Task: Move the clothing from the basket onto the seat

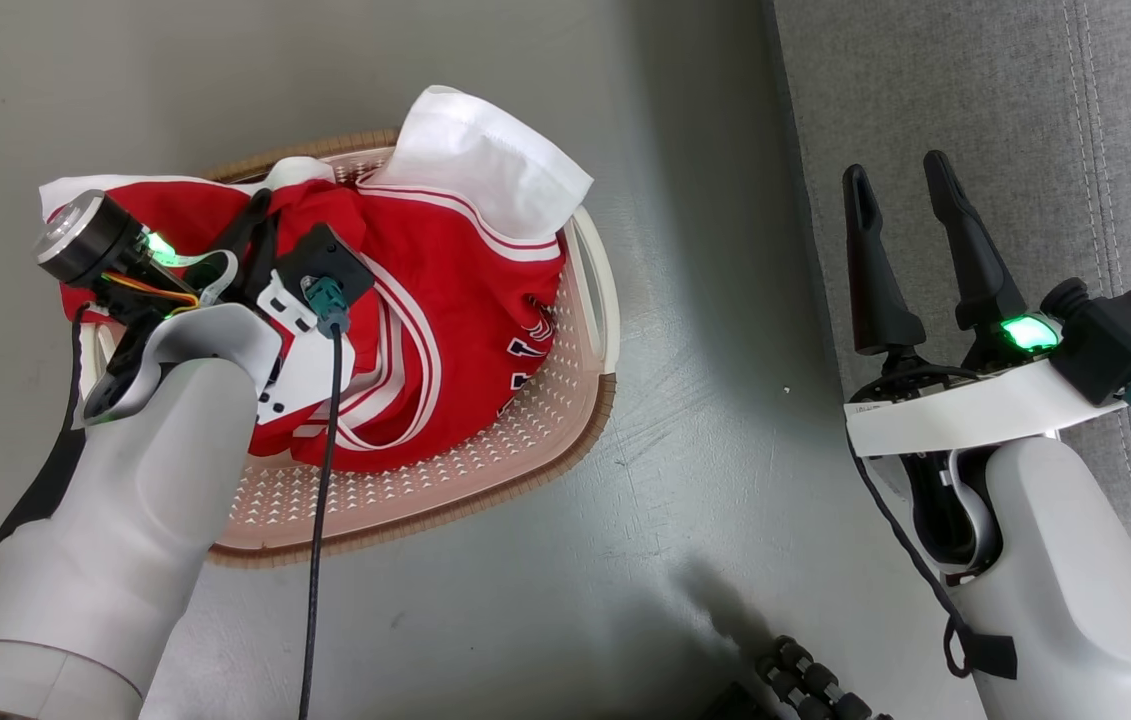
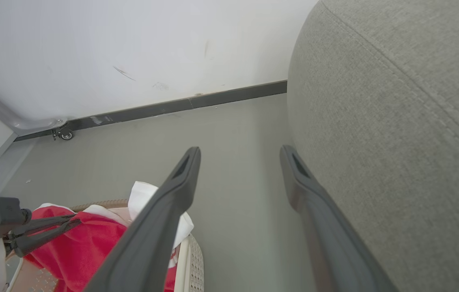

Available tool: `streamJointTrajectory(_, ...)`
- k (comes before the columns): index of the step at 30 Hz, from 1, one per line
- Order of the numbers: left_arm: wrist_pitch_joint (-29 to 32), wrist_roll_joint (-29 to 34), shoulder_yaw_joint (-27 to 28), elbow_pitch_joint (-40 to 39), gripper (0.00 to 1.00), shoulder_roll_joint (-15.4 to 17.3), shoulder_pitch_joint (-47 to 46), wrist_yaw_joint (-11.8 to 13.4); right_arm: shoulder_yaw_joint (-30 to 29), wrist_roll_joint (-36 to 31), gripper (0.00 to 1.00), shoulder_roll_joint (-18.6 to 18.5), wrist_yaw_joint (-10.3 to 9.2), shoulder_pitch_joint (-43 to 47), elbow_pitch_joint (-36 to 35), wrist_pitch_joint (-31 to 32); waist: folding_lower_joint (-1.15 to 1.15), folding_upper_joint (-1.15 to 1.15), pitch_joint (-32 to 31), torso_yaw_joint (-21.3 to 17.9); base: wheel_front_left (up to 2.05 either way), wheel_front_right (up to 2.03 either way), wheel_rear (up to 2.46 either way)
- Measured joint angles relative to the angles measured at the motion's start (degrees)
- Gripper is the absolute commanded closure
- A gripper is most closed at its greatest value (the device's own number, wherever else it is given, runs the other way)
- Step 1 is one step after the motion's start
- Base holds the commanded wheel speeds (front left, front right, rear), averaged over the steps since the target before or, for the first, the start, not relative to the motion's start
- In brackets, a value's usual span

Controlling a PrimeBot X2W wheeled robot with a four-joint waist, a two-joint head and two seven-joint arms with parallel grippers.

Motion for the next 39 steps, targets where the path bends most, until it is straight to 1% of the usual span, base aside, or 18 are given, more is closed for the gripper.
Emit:
streamJointTrajectory(6, -0.2, 0.0, -0.1, 0.7, 1.00, -0.3, -0.1, 0.0, 0.0, 0.0, 0.00, 0.0, 0.00, -0.9, 0.0, 0.0, 0.00, 0.00, 0.0, 0.2, 0.00, 0.00, 0.00)
streamJointTrajectory(13, -2.8, -1.3, 0.5, 0.6, 1.00, -1.2, 0.0, 0.8, -0.5, 0.0, 0.00, 0.0, 0.00, -1.0, 0.0, 0.0, 0.00, 0.00, -0.3, 0.5, 0.00, 0.00, 0.00)
streamJointTrajectory(19, -5.1, -4.1, 2.9, -0.6, 1.00, -2.0, 0.3, 2.6, -0.6, -0.1, 0.00, 0.0, 0.00, -1.0, 0.0, 0.0, 0.00, 0.00, -0.8, 1.1, 0.00, 0.00, 0.00)
streamJointTrajectory(24, -7.5, -6.1, 4.5, -1.6, 1.00, -2.0, 1.8, 3.2, -0.8, -0.5, 0.00, 0.0, 0.00, -1.0, 0.1, 0.0, 0.00, 0.00, -1.5, 1.8, 0.00, 0.00, 0.00)
streamJointTrajectory(28, -8.5, -7.7, 5.4, -3.1, 1.00, -2.5, 3.0, 4.1, -0.8, -1.1, 0.00, 0.0, 0.00, -1.0, 0.1, 0.0, 0.00, 0.00, -2.1, 2.4, 0.00, 0.00, 0.00)
streamJointTrajectory(34, -9.6, -10.0, 6.8, -5.9, 1.00, -3.8, 4.8, 4.6, -0.8, -1.6, 0.00, 0.0, 0.00, -1.0, 0.1, 0.0, 0.00, 0.00, -3.2, 3.4, 0.00, 0.00, 0.00)
streamJointTrajectory(39, -9.6, -14.6, 9.8, -8.5, 1.00, -5.1, 6.5, 4.5, -0.8, -2.1, 0.00, 0.0, 0.00, -1.0, 0.5, 0.0, 0.00, 0.00, -4.4, 4.1, 0.00, 0.00, 0.00)
